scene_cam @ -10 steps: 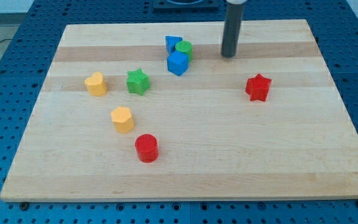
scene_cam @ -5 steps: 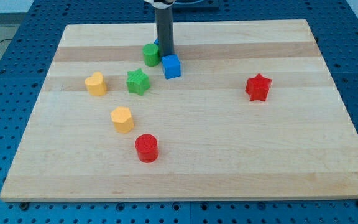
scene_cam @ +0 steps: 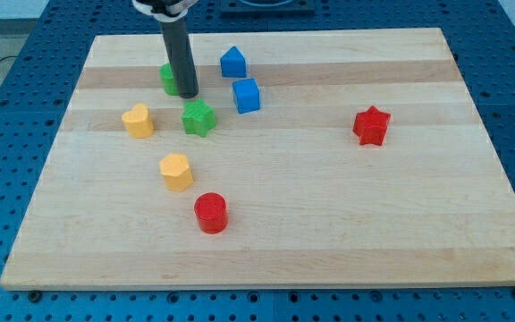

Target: Move the green circle to the top left of the blue triangle

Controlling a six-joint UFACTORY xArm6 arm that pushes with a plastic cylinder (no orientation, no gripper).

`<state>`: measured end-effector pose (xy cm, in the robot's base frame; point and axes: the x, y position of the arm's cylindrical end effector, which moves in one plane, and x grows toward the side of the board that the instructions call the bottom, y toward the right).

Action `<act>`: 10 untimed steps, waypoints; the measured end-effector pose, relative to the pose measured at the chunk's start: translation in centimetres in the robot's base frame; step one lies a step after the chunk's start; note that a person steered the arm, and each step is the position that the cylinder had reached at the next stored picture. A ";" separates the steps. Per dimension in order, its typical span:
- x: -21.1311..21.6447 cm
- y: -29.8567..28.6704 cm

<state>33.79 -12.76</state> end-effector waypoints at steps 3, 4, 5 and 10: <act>-1.0 -0.1; -1.7 1.8; -1.6 -1.1; -4.9 2.6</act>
